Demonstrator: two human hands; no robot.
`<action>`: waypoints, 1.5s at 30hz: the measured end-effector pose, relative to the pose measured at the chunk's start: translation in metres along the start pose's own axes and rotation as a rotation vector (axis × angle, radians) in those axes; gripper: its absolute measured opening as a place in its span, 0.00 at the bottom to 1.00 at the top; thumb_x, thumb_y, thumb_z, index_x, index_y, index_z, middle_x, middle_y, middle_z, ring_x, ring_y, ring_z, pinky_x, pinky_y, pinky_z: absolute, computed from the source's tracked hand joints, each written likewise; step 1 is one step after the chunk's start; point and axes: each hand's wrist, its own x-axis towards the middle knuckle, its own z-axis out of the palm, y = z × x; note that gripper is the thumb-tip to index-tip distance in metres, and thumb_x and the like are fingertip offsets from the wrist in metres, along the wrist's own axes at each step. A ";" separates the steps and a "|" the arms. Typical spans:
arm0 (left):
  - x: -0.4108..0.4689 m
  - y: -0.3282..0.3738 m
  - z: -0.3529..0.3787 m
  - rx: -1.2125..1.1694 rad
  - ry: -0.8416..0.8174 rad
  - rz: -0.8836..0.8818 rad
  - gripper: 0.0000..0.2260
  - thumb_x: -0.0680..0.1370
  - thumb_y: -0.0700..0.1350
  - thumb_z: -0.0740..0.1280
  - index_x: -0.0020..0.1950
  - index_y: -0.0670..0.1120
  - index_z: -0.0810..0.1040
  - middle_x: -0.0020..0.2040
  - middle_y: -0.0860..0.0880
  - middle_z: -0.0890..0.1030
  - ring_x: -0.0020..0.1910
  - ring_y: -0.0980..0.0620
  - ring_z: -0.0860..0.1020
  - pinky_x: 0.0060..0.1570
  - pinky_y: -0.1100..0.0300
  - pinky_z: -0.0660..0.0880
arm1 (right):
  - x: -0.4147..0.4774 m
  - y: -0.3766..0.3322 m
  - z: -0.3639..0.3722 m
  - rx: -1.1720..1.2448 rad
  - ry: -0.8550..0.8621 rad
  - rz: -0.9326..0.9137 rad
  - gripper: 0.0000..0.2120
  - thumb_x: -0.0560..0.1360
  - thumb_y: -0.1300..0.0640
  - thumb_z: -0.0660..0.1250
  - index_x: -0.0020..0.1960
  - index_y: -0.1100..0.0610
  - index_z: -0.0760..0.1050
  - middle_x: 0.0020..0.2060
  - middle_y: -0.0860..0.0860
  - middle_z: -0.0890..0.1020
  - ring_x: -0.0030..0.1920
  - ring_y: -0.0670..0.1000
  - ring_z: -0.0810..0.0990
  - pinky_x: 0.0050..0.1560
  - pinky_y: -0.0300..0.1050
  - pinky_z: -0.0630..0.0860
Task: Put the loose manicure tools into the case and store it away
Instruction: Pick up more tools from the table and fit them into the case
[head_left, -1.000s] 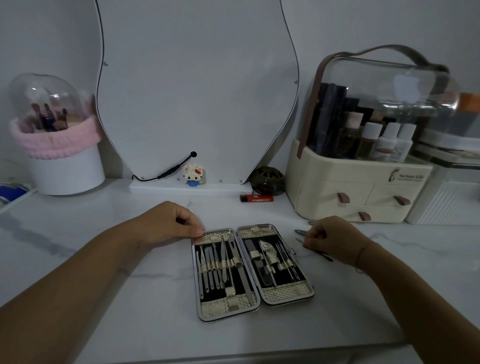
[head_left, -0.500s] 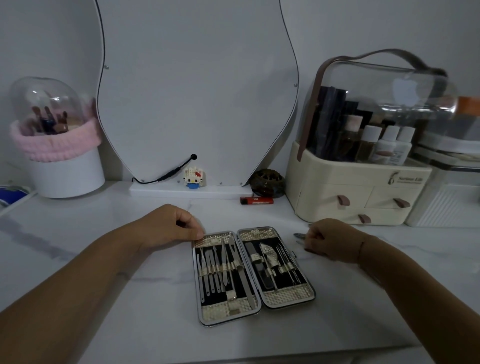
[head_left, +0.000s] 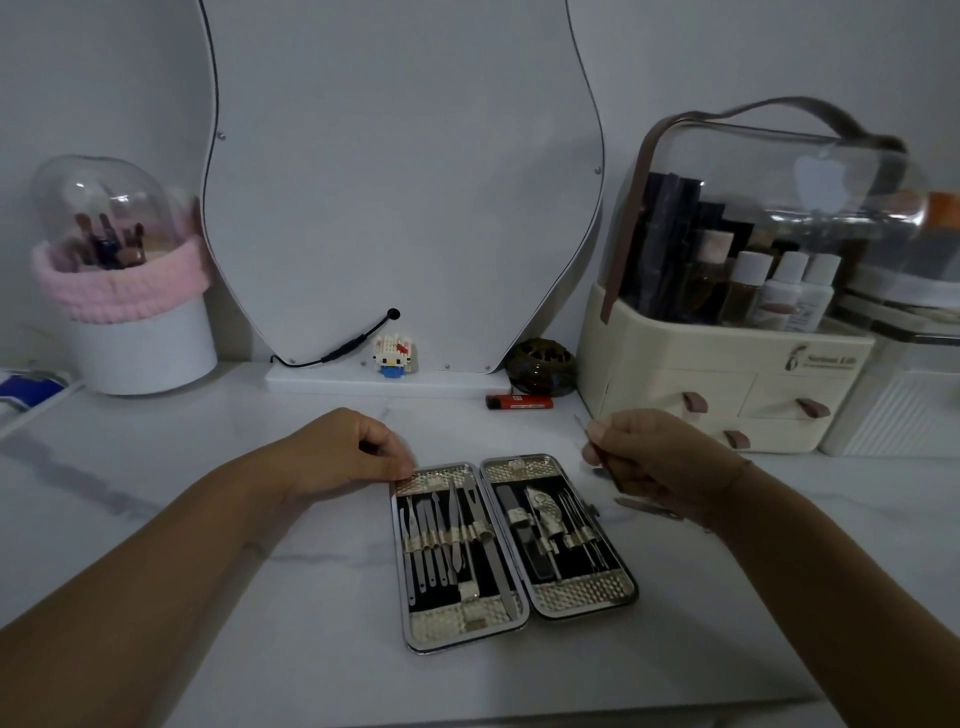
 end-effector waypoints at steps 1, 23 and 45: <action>0.000 0.000 0.000 0.005 0.001 -0.002 0.02 0.71 0.44 0.74 0.38 0.51 0.85 0.39 0.53 0.86 0.39 0.63 0.80 0.43 0.73 0.73 | 0.001 -0.003 0.008 -0.022 -0.017 -0.026 0.14 0.79 0.59 0.56 0.38 0.65 0.71 0.18 0.47 0.66 0.18 0.42 0.61 0.18 0.31 0.60; 0.002 -0.002 -0.003 0.034 -0.014 -0.009 0.02 0.70 0.46 0.74 0.38 0.53 0.84 0.39 0.55 0.85 0.39 0.64 0.79 0.46 0.67 0.73 | 0.054 0.003 0.084 -0.335 0.048 -0.188 0.09 0.72 0.63 0.67 0.51 0.56 0.74 0.28 0.53 0.80 0.21 0.42 0.72 0.26 0.32 0.71; 0.001 0.001 -0.002 0.045 -0.022 -0.009 0.02 0.71 0.46 0.74 0.40 0.53 0.84 0.42 0.52 0.86 0.40 0.62 0.79 0.47 0.67 0.73 | 0.048 0.004 0.079 -0.565 0.041 -0.265 0.14 0.76 0.52 0.63 0.41 0.58 0.83 0.21 0.46 0.72 0.22 0.42 0.69 0.27 0.29 0.65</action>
